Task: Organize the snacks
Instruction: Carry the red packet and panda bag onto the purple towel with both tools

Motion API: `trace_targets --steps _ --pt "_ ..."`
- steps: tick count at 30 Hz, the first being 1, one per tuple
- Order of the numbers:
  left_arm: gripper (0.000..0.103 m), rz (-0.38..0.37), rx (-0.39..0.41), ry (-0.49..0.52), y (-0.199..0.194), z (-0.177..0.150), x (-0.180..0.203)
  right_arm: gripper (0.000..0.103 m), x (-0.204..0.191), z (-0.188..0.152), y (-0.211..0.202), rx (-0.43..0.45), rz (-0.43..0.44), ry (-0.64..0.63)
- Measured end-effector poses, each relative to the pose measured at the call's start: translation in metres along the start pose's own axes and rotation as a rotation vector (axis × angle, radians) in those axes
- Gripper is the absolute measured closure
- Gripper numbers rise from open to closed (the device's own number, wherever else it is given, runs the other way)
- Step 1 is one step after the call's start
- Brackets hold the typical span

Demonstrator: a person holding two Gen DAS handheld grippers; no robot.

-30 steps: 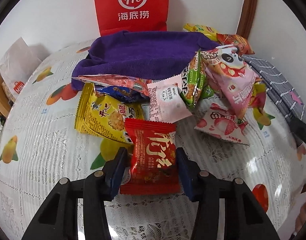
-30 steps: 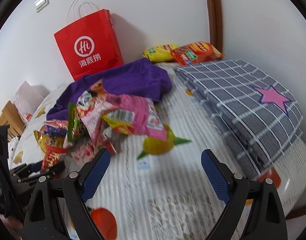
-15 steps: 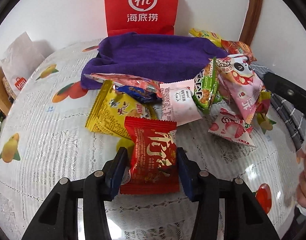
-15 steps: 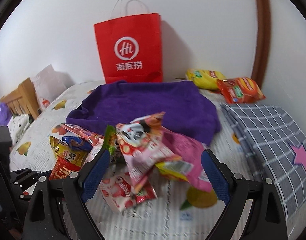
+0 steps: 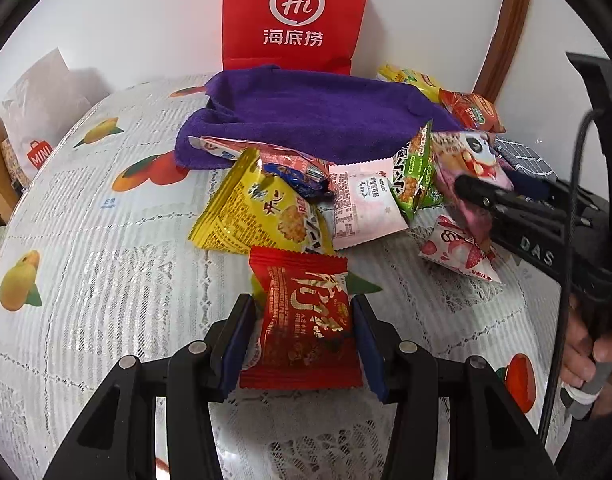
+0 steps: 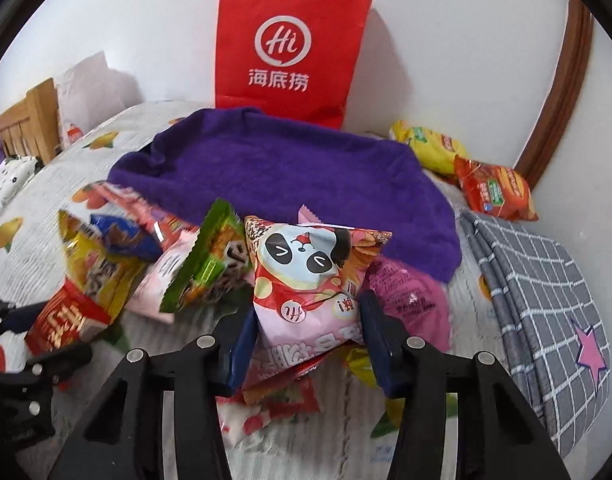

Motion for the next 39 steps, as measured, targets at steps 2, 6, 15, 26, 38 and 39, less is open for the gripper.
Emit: trace_targets --steps 2,6,15,26,38,39 --pt "0.056 -0.001 0.0 -0.005 -0.001 -0.001 -0.001 0.055 -0.001 -0.007 -0.006 -0.005 0.016 0.011" --pt "0.056 -0.001 -0.004 -0.018 -0.005 -0.004 -0.005 0.055 0.002 -0.023 -0.019 -0.028 0.066 0.075" --pt "0.059 -0.019 -0.009 -0.058 -0.018 -0.005 -0.011 0.055 0.004 -0.066 -0.048 -0.091 0.114 0.157" --pt "0.063 -0.013 -0.011 -0.067 -0.027 -0.007 -0.016 0.054 0.013 -0.088 -0.049 -0.118 0.132 0.234" --pt "0.074 -0.06 -0.027 -0.099 -0.029 -0.008 -0.028 0.057 0.021 -0.071 -0.076 -0.055 0.082 0.224" --pt "0.074 -0.072 -0.033 -0.096 -0.029 -0.009 -0.027 0.057 0.021 -0.071 -0.077 -0.054 0.082 0.225"
Point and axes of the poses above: each gripper's, at about its wrist camera, not at the fingertips, and y roughly the way its jaws point, x to its right, z to its top, the point moved 7 cm from there along y, roughly the way its jaws point, and after that the axes turned 4 degrees about z, right-handed, at the moved point
